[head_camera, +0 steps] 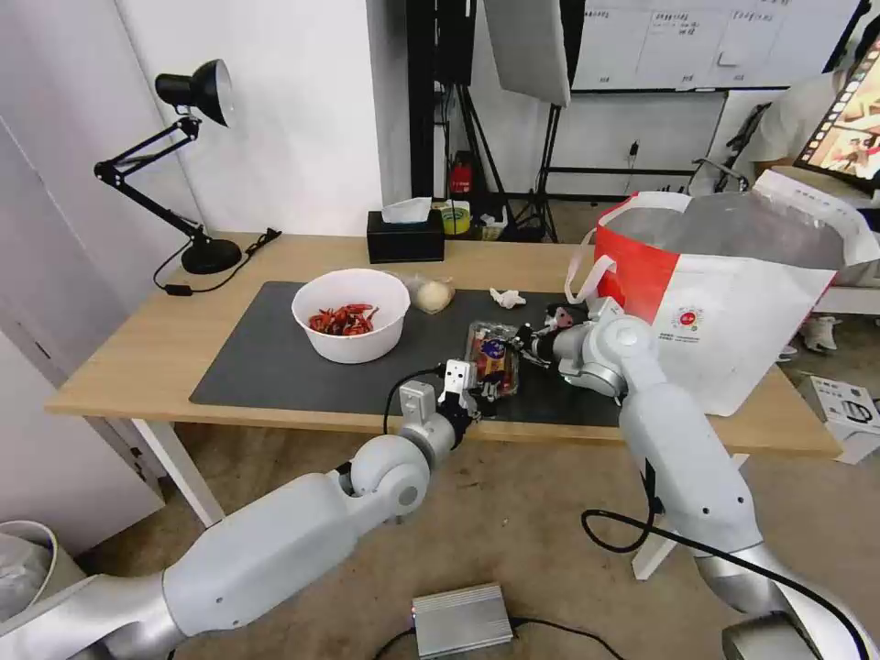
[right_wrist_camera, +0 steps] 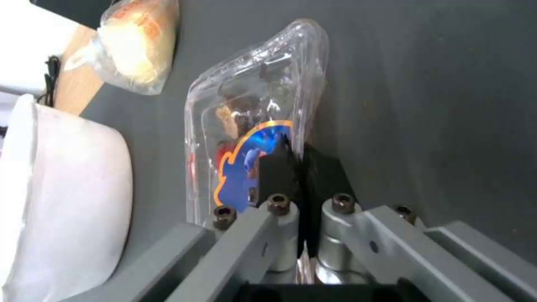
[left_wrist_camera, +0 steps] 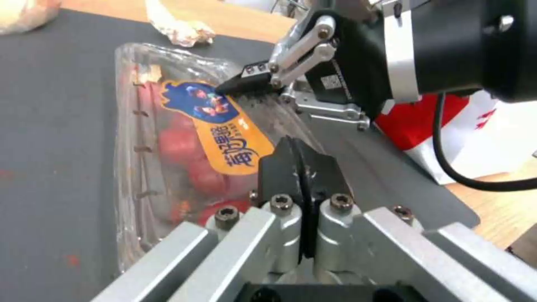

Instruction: Pick up the trash from the table and place it into the takeout bag.

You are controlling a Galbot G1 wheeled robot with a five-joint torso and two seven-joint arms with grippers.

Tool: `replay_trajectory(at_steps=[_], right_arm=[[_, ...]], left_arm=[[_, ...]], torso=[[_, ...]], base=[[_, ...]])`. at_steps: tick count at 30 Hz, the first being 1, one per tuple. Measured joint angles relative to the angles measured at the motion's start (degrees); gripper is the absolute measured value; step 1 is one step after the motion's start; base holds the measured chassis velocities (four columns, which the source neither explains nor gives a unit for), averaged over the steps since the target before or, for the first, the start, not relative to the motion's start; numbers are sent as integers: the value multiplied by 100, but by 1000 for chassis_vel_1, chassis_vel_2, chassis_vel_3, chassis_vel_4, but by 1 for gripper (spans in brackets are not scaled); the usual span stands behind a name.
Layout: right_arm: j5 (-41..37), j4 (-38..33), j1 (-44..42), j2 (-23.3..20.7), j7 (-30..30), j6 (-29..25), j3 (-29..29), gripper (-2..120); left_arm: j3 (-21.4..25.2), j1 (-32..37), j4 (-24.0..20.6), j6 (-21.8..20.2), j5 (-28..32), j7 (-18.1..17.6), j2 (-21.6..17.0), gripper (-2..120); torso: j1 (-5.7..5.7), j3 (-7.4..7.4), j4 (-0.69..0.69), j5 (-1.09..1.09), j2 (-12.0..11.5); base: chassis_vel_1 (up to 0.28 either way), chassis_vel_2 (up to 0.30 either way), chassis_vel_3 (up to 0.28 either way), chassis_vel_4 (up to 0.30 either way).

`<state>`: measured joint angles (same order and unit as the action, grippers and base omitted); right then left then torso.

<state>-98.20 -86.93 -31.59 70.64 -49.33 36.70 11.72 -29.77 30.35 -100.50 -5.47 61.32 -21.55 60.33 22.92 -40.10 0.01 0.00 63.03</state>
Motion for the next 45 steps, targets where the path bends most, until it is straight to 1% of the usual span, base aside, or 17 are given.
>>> replay_trajectory(at_steps=[8, 11, 18, 24, 27, 30, 32, 33, 34, 37, 40, 41, 42, 45], right_arm=[[1, 6, -9, -3, -4, -3, 33, 0], [3, 8, -18, -2, -5, -5, 43, 0], [6, 21, -19, -2, -4, -6, 45, 0], [19, 55, -3, 20, -4, -6, 47, 0], [20, 61, -4, 23, -3, -7, 55, 0], [21, 61, -5, 20, -2, -7, 57, 0], [21, 58, -8, 19, -1, -7, 62, 0], [21, 45, -16, 18, 3, -8, 75, 0], [21, 45, -16, 18, 3, -8, 75, 0], [28, 5, -47, 11, 85, -26, 110, 0], [41, -26, -65, 7, 163, -61, 131, 0], [80, -89, -84, 1, 268, -112, 161, 0], [80, -89, -84, 1, 268, -112, 161, 0], [133, -197, -98, -30, 405, -158, 184, 0]], left_arm=[[48, 2, -48, 13, -6, 11, -60, 0], [97, 35, -74, 35, -21, 115, -150, 0], [225, 108, -131, 49, -33, 133, -228, 0], [415, 230, -284, 122, -8, 234, -501, 0], [594, 379, -414, 132, -9, 257, -632, 0], [665, 433, -470, 134, -10, 267, -687, 0], [791, 545, -578, 144, -22, 291, -802, 0], [951, 677, -676, 153, -40, 305, -930, 0], [951, 677, -676, 153, -40, 305, -930, 0], [1280, 1000, -859, 181, -65, 370, -1171, 0], [1413, 1135, -903, 200, -79, 396, -1230, 0], [1606, 1382, -963, 229, -128, 422, -1272, 0], [1606, 1382, -963, 229, -128, 422, -1272, 0], [1817, 1689, -1045, 270, -218, 431, -1312, 0]], torso=[[0, 0, -1, 0, 0], [0, 0, 0, 0, 0], [0, 0, -1, -1, 0], [0, 0, -1, -1, 0], [-1, 0, -1, -1, 0], [0, 0, -1, -1, 0], [0, 0, -1, -1, 0], [0, 0, -1, 0, 0], [0, 0, -1, 0, 0], [0, 0, -1, 0, 0], [0, -1, -1, 0, 0], [0, 0, -1, -1, -1], [0, 0, -1, -1, -1], [0, 0, -1, -1, -1]], base=[[0, 0, 0, 0], [0, 0, 0, 0], [0, 0, 0, 0], [0, 0, 0, 0], [0, 0, 0, 0], [0, 0, 0, 0], [0, 0, 0, 0], [0, 0, 0, 0], [0, 0, 0, 0], [0, 0, 0, 0], [0, 0, 0, 0], [0, 0, 0, 0], [0, 0, 0, 0], [0, 0, 0, 0]])
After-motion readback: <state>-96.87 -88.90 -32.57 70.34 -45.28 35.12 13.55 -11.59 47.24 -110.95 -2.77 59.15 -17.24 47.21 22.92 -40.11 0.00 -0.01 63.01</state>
